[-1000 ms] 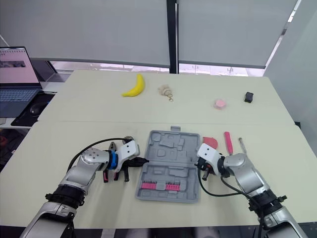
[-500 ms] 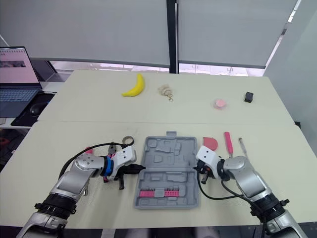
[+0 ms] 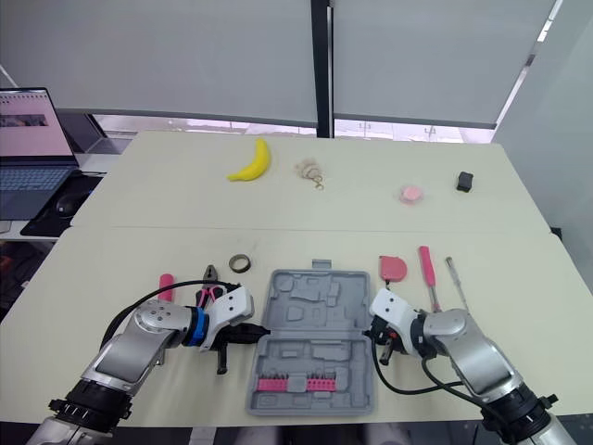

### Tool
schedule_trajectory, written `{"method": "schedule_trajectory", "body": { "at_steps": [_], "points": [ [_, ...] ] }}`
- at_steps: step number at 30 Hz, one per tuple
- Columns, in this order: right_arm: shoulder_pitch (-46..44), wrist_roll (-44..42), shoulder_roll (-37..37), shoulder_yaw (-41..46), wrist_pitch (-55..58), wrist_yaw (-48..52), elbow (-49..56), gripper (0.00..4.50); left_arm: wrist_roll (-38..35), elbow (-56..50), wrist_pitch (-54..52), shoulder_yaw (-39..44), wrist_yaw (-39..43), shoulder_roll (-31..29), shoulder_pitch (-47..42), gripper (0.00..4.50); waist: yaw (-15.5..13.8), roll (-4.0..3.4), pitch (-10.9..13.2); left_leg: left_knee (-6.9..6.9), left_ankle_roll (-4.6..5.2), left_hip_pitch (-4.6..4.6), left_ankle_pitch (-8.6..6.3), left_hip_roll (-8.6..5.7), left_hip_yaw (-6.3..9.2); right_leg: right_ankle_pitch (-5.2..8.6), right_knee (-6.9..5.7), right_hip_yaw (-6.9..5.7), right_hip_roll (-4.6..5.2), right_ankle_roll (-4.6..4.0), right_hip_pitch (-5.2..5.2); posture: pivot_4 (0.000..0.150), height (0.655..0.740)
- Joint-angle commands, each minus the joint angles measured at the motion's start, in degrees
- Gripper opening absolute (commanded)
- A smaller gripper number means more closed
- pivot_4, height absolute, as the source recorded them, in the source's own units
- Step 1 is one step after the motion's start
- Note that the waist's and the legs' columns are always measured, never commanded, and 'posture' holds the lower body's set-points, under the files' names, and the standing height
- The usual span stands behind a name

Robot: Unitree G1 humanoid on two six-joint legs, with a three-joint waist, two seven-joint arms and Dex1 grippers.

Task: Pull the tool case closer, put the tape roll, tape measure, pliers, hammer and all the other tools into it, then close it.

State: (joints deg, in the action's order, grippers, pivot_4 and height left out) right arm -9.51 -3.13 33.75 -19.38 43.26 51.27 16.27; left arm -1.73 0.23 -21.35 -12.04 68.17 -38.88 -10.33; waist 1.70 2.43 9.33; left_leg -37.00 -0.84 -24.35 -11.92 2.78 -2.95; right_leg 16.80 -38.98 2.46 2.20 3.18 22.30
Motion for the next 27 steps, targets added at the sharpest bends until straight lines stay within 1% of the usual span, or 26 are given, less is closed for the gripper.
{"method": "schedule_trajectory", "body": {
  "at_steps": [1, 27],
  "points": [
    [0.07, -1.49, -0.39, -0.63, -0.18, -0.30, 3.40, 0.01, -1.74, -2.96, 0.06, -1.14, 0.71, -0.22, 0.33, 0.00, -0.05, 0.00, 0.00, 0.00, 0.00, 0.00, 0.00, 0.00, 0.00, 0.01, 0.00, 0.00, 0.00, -0.01, 0.00, 0.150, 0.7400],
    [1.65, -2.59, 0.97, -2.78, 0.25, -0.86, 5.37, 0.01, -2.16, -3.63, 0.75, -2.06, 0.93, -1.64, 1.31, 0.00, -0.06, 0.00, 0.00, 0.02, 0.00, 0.00, 0.00, 0.01, 0.04, 0.07, 0.00, -0.04, 0.00, -0.10, 0.00, 0.150, 0.7400]
  ]
}}
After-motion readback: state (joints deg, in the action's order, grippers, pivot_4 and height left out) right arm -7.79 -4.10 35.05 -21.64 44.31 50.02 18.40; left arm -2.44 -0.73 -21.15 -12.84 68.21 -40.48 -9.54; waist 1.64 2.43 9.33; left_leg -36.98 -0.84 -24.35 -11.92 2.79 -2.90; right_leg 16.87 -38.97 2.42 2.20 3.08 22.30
